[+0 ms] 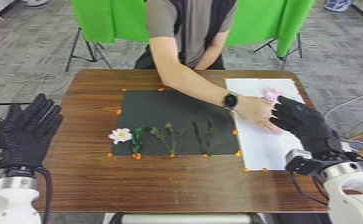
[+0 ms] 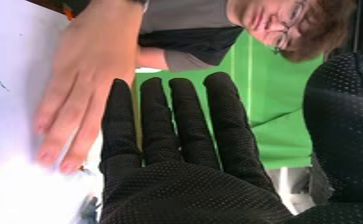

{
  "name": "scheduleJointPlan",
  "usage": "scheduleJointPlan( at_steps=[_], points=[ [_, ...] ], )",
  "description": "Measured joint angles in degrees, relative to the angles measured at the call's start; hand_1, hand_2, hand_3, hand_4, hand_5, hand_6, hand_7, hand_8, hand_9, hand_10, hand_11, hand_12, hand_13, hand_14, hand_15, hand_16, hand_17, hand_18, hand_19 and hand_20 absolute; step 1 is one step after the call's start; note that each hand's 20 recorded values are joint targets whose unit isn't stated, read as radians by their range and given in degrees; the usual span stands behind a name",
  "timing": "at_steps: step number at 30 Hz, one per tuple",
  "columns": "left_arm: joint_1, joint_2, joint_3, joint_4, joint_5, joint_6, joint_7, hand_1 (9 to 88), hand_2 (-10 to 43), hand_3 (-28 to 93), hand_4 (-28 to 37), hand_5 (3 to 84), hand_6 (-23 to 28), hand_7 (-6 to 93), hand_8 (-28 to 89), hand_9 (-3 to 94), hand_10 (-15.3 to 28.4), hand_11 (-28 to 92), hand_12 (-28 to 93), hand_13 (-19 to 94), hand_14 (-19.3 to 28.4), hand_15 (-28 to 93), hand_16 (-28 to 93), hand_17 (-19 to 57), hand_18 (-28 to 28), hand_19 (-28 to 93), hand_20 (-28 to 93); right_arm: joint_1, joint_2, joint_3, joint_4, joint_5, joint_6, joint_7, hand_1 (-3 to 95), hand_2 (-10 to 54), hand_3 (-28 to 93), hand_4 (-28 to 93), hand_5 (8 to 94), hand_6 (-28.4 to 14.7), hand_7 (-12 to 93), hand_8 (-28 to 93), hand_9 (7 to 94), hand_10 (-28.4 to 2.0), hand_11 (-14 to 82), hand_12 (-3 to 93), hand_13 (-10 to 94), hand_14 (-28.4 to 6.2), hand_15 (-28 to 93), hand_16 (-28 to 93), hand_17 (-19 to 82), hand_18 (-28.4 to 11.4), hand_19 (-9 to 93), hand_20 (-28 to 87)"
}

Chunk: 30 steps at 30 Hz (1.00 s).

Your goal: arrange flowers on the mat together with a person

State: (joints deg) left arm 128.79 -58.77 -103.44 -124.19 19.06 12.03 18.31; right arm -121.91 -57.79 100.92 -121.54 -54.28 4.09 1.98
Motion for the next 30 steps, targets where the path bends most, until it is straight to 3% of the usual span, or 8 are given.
scheduleJointPlan(
  at_steps=[7,14,23,30],
  points=[
    [0.01,-0.01,-0.02,0.0,-0.02,-0.53,-0.28,26.0,15.8,65,-28.3,40.9,7.9,12.3,-10,32.8,12.5,16,6,22,11.5,20,-7,-5.2,10.3,24,9,0.21,-0.01,-0.31,0.0,-0.05,-0.32,0.18,27.4,-3.0,72,-22,39.9,-2.9,15,-11,40.5,-12.8,4.8,14.2,33,-9.6,10,16,13,-14.8,33,12],
    [0.01,-0.05,-0.02,0.0,-1.7,-0.62,-0.12,26.2,15.8,65,-28.3,41.0,7.9,12.4,-10,33.0,12.6,17,6,22,11.6,20,-7,-5.2,10.4,24,9,0.21,-0.02,-0.38,-0.05,-0.25,-0.32,0.25,27.9,-3.7,73,-23,38.0,-3.2,15,-11,40.2,-12.5,5.0,14.2,33,-9.7,10,16,13,-14.8,34,12],
    [-0.01,-0.05,-0.01,0.0,-2.41,-0.67,0.01,25.8,15.6,66,-28.3,41.0,7.9,12.3,-10,33.0,12.6,16,6,22,11.5,20,-7,-5.3,10.4,24,9,0.21,-0.04,-0.67,-0.17,-0.96,-0.74,0.85,28.4,-4.0,73,-23,35.1,-3.8,15,-10,39.1,-12.3,5.2,14.6,33,-10.2,10,16,13,-14.7,34,12],
    [0.01,-0.05,-0.01,0.02,-3.79,-1.19,0.48,25.8,15.3,66,-28.3,41.0,7.9,11.9,-10,33.1,12.7,16,6,22,11.6,20,-7,-5.3,10.4,24,9,0.21,-0.04,-0.85,-0.3,-1.73,-0.78,1.22,29.0,-4.9,73,-23,34.3,-4.2,14,-10,37.3,-12.9,5.1,14.9,32,-10.7,10,16,13,-13.8,34,11]
  ],
)
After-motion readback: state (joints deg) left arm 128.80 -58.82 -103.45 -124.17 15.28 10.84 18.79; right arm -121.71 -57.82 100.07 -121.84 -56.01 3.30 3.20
